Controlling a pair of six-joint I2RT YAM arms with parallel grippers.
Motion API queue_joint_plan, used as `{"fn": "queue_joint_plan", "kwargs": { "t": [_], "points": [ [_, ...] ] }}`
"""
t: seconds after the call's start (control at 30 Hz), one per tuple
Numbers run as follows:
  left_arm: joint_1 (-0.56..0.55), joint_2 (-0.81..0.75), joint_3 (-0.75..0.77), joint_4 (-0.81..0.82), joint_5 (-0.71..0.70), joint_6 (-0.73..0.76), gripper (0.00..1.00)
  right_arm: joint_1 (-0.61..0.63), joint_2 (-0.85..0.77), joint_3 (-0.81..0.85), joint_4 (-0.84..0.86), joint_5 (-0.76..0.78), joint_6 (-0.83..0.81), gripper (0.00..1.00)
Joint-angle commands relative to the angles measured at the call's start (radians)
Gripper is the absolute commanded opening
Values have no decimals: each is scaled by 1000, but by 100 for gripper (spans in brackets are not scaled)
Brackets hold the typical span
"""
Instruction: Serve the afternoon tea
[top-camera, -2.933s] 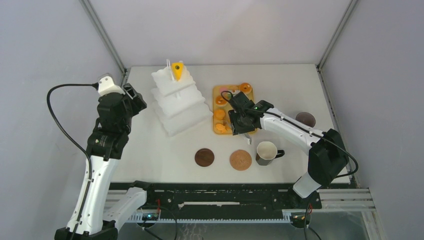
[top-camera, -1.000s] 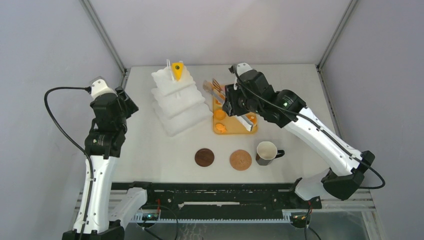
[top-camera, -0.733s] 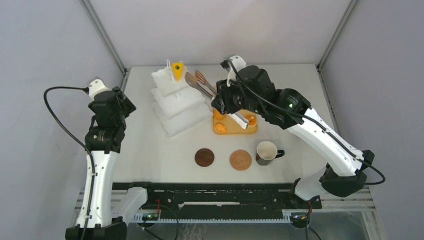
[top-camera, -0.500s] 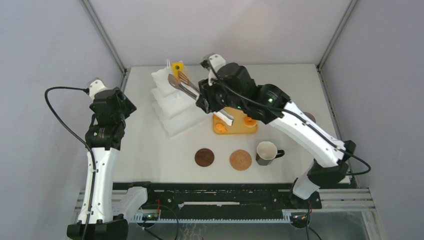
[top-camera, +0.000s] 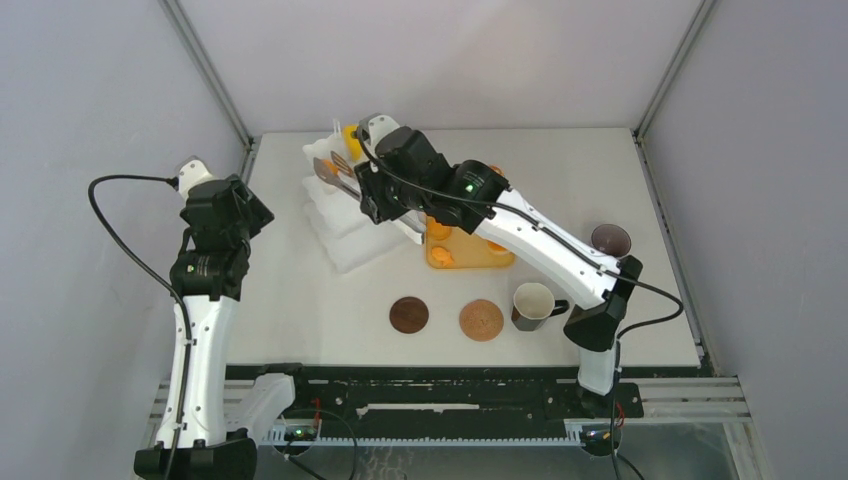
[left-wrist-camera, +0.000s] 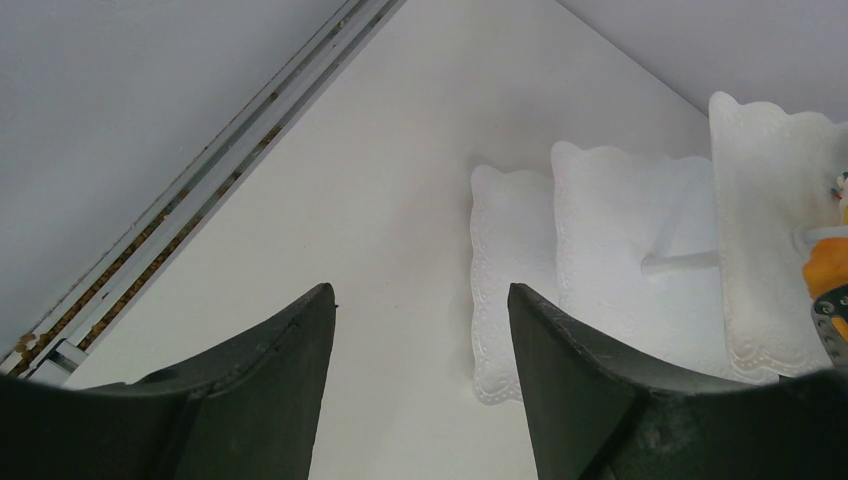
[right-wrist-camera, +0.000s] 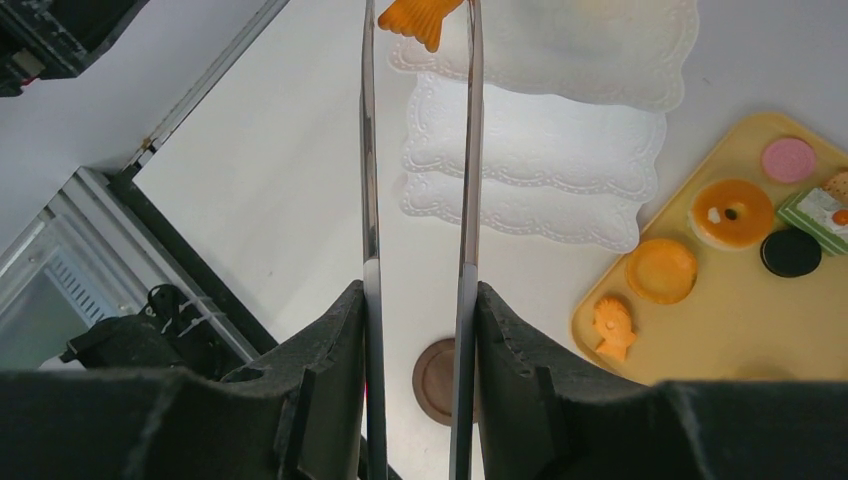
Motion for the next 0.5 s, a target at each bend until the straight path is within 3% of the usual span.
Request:
{"fn": "queue_joint_plan", "kwargs": {
  "t": [0.0, 0.3, 0.47],
  "points": [
    [9, -12, 31, 27, 14, -2, 69, -6, 7, 61, 102, 42, -18, 10],
    [10, -5, 30, 34, 20, 2, 69, -58, 68, 85, 152, 22, 16, 11],
    [10, -6, 25, 34, 17, 2, 69, -60, 98, 122, 135, 7, 23, 43]
  ]
}}
